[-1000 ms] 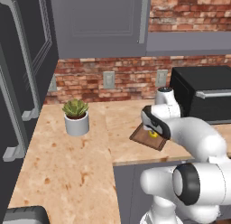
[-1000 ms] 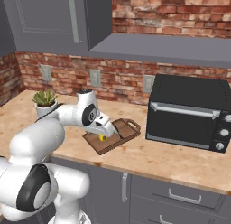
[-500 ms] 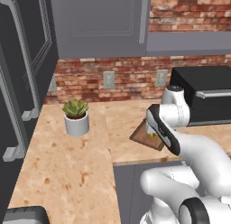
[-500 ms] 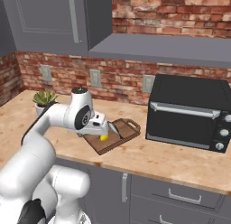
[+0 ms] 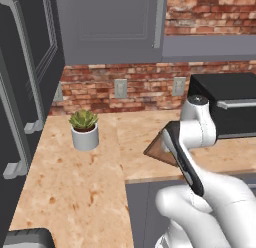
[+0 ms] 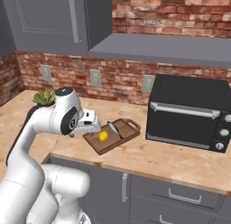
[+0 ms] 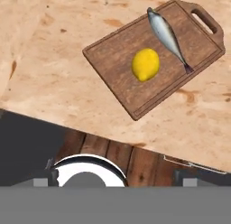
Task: Retrieve a lemon from the fridge and place it on the cutting board with the fish.
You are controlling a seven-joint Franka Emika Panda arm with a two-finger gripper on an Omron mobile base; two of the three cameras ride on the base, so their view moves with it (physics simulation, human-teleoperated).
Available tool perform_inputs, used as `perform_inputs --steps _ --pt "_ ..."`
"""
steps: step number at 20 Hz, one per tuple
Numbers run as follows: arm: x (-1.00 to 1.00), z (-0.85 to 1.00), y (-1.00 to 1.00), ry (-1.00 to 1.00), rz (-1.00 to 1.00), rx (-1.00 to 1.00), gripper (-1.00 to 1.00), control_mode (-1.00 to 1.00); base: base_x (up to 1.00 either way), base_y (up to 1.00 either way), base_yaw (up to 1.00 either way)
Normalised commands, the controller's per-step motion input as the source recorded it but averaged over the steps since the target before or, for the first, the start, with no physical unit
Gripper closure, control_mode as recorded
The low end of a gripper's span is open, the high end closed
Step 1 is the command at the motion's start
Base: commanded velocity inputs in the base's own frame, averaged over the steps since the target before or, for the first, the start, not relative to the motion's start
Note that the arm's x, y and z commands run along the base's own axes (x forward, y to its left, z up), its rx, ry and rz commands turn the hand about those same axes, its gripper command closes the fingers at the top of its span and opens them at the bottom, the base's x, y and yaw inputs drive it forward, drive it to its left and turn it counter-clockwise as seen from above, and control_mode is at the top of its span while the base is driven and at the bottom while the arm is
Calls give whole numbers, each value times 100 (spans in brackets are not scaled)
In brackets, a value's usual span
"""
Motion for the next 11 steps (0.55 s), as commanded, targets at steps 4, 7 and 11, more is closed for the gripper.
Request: perform_inputs --steps 4,7,11 --pt "-35 1 3 -36 3 -1 -100 -100 0 0 0" --pt "-32 18 0 -45 1 0 -100 -100 0 0 0" --pt "-9 54 0 -24 0 0 -100 -100 0 0 0"
